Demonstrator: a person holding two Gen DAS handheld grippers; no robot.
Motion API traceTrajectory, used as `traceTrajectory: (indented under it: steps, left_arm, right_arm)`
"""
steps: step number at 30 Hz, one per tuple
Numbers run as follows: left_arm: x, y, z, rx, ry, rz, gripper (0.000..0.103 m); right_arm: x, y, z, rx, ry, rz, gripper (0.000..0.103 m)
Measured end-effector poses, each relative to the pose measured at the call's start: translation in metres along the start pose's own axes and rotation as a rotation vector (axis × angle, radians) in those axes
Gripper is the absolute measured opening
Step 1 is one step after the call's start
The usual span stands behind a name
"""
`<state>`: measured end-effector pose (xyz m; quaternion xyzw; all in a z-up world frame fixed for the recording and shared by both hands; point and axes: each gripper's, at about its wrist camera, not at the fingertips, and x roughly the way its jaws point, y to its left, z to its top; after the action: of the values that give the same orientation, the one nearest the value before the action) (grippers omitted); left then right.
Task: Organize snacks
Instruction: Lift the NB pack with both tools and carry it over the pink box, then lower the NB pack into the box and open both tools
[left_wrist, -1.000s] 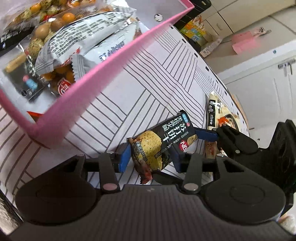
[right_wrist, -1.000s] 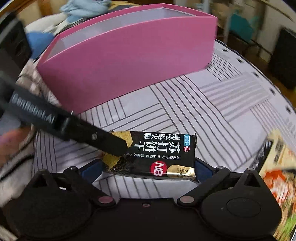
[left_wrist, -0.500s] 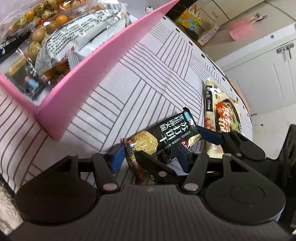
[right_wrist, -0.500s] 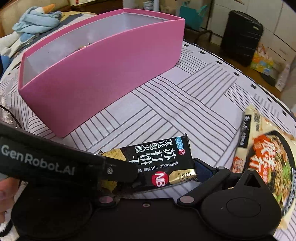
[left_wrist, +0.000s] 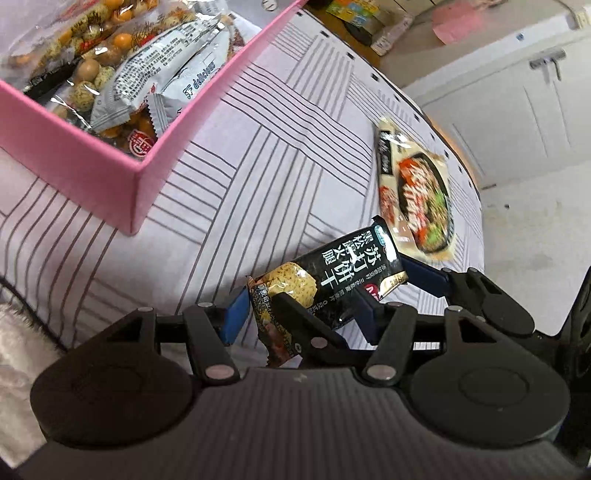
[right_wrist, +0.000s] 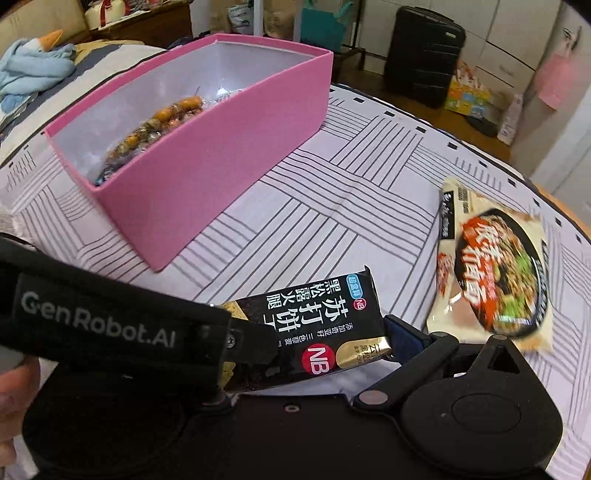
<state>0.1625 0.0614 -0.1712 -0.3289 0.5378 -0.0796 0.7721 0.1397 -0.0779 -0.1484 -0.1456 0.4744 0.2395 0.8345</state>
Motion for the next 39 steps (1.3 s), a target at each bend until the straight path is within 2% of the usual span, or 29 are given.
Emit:
traceTrajectory:
  steps: [13,17,20,23,30,34,37,39]
  left_arm:
    - [-0.08,-0.018,-0.031,0.167,-0.05,-0.006,0.058]
    - [-0.106,-0.023,-0.032,0.199,-0.084,-0.007,0.058]
    - [-0.122,-0.026,-0.032,0.215,-0.132,0.026,0.058]
    - [-0.134,-0.023,-0.027,0.207,-0.159,0.025,0.058]
    - [-0.156,-0.005,0.001,0.176,-0.208,0.011,0.058]
    - [-0.168,0.01,0.022,0.234,-0.245,0.013,0.058]
    - [-0.168,0.024,0.042,0.216,-0.244,0.033,0.058]
    - [-0.165,0.034,0.056,0.189,-0.25,0.054,0.058]
  right_arm:
    - [-0.081,0.041,-0.005,-0.03,-0.103,-0.029,0.102]
    - [-0.1,0.049,0.005,-0.037,-0.131,0.002,0.103]
    - [-0.109,0.053,0.014,-0.044,-0.151,0.027,0.103]
    - [-0.113,0.059,0.023,-0.076,-0.178,0.036,0.103]
    - [-0.108,0.07,0.057,-0.128,-0.21,0.118,0.102]
    - [-0.092,0.071,0.077,-0.13,-0.226,0.182,0.094]
    - [-0.073,0.072,0.093,-0.119,-0.23,0.212,0.087]
    - [-0.057,0.074,0.105,-0.114,-0.231,0.233,0.086]
